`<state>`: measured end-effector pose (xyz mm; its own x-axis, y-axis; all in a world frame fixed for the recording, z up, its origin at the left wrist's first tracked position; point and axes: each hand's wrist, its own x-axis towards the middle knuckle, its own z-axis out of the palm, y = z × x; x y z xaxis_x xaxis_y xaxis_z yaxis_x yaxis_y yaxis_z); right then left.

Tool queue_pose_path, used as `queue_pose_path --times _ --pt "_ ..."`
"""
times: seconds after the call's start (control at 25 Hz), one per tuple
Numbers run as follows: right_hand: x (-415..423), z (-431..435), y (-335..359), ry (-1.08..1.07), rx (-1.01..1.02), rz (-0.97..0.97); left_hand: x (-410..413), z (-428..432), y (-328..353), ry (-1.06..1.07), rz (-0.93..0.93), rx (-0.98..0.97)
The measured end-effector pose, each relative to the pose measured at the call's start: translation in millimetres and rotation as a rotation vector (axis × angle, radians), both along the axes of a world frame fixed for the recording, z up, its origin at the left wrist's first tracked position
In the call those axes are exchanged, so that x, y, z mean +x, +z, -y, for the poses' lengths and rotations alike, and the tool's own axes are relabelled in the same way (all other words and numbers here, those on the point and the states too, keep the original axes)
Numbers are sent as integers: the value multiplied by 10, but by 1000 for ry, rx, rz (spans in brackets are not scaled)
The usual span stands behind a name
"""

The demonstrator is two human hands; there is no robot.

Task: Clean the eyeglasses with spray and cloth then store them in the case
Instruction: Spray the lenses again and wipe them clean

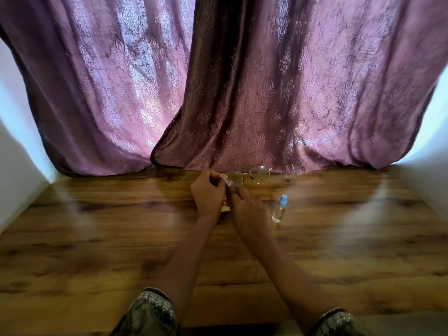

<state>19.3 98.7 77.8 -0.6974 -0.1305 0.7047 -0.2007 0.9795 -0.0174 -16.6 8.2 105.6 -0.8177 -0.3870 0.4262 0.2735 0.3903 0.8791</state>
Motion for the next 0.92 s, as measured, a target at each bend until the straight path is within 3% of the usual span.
queue_pose_path --times 0.28,0.48,0.6,0.72,0.92 --pt "-125 -92 100 -25 -119 58 39 -17 44 -17 -13 -6" --pt "-22 -31 29 105 -105 98 26 2 22 -5 30 10" --pt "41 -160 45 208 -338 49 67 17 36 -11 -19 42" --pt "-4 -377 150 124 -489 -100 76 20 7 -2 -43 38" --pt "-137 -532 128 -6 -554 -76 23 5 -71 -14 -34 28"
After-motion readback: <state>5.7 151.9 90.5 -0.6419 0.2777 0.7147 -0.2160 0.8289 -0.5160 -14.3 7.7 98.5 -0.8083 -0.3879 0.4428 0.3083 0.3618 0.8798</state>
